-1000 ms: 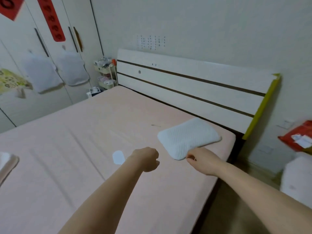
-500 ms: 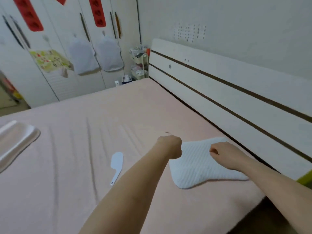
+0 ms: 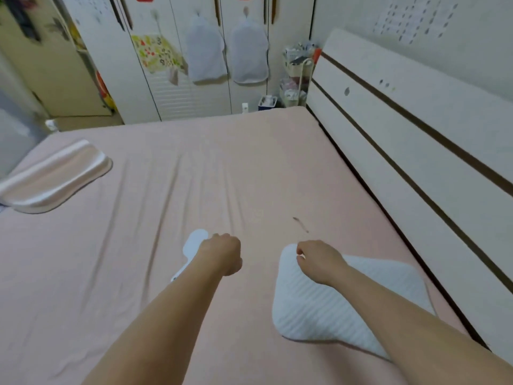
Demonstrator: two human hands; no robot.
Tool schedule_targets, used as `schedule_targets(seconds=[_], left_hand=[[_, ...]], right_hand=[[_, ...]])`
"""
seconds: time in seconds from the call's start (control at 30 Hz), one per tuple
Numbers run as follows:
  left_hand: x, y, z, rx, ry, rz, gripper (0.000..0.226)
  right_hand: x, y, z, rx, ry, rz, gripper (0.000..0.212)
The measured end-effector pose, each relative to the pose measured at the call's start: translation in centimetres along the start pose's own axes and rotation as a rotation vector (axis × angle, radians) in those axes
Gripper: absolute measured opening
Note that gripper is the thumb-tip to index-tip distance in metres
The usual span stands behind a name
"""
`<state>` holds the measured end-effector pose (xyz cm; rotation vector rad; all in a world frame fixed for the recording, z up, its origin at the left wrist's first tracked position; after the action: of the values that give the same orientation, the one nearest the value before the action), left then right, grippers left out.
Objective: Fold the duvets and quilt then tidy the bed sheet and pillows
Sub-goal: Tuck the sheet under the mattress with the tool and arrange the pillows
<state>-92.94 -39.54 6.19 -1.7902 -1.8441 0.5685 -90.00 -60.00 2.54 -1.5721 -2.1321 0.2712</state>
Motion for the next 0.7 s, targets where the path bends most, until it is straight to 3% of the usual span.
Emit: schedule_targets(seconds=[0.13, 0.4, 0.5, 0.63, 0.7], left_hand=[[-2.7, 5.8, 0.9, -0.001, -0.055, 0.010, 0.039], [-14.3, 22.4, 9.1, 0.124, -0.346, -0.025, 0.046], [-15.9, 27.5, 13.4, 0.055, -0.499, -0.216, 0.056], [-17.5, 31.7, 19.4, 0.058, -0.712, -0.550, 0.094], [-18.3, 32.3, 20.6, 0.025, -0.821, -0.612, 0.095]], right_hand=[[-2.9, 4.3, 2.9, 0.063, -0.027, -0.001, 0.030], [-16.5, 16.5, 10.3, 0.217, -0.113, 0.050, 0.039], [-20.5, 20.5, 13.6, 0.224, -0.163, -0.026, 0.060], [-27.5, 23.5, 16.5, 0.211, -0.012, 0.061, 0.110], [-29.3, 23.9, 17.2, 0.253, 0.022, 0.041, 0.112]])
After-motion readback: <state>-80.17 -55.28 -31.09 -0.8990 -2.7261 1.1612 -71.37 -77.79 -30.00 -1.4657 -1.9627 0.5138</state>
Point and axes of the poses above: each hand's wrist, its own y-axis towards the middle knuckle, its own z-axis out of the palm, x = y × z, the point moved 3 cm from there along y, towards the middle knuckle, and after that the axes turned 9 degrees about x, right-handed, at the moved point
